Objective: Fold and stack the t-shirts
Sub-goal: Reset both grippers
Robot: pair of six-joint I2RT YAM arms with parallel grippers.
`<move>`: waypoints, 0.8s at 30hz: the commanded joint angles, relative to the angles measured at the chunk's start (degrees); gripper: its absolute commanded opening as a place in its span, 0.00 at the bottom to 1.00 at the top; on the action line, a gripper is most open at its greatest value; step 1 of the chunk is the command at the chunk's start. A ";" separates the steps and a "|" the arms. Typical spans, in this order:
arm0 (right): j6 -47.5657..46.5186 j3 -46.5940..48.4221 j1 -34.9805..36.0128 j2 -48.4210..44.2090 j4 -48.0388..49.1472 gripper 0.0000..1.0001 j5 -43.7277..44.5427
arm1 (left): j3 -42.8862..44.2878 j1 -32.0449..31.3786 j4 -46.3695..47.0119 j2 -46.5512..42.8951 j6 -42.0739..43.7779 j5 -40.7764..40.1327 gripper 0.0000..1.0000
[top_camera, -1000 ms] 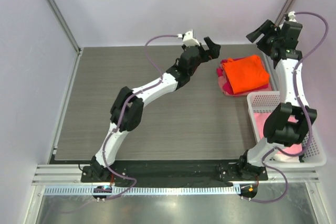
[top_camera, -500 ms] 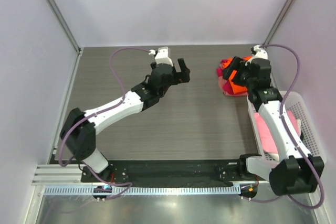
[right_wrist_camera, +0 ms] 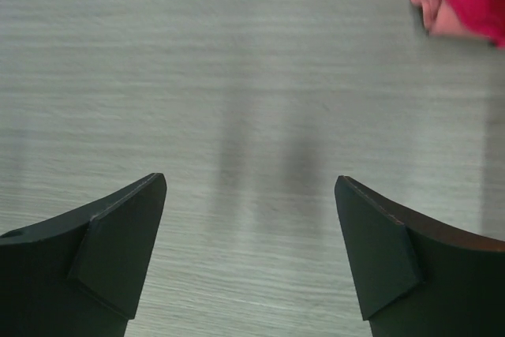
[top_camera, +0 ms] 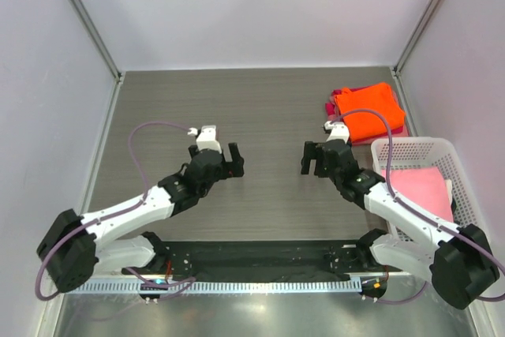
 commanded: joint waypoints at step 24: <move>4.43 -13.38 0.04 -3.73 17.23 0.98 2.14 | -20.44 0.07 -3.72 -37.16 7.09 2.84 0.97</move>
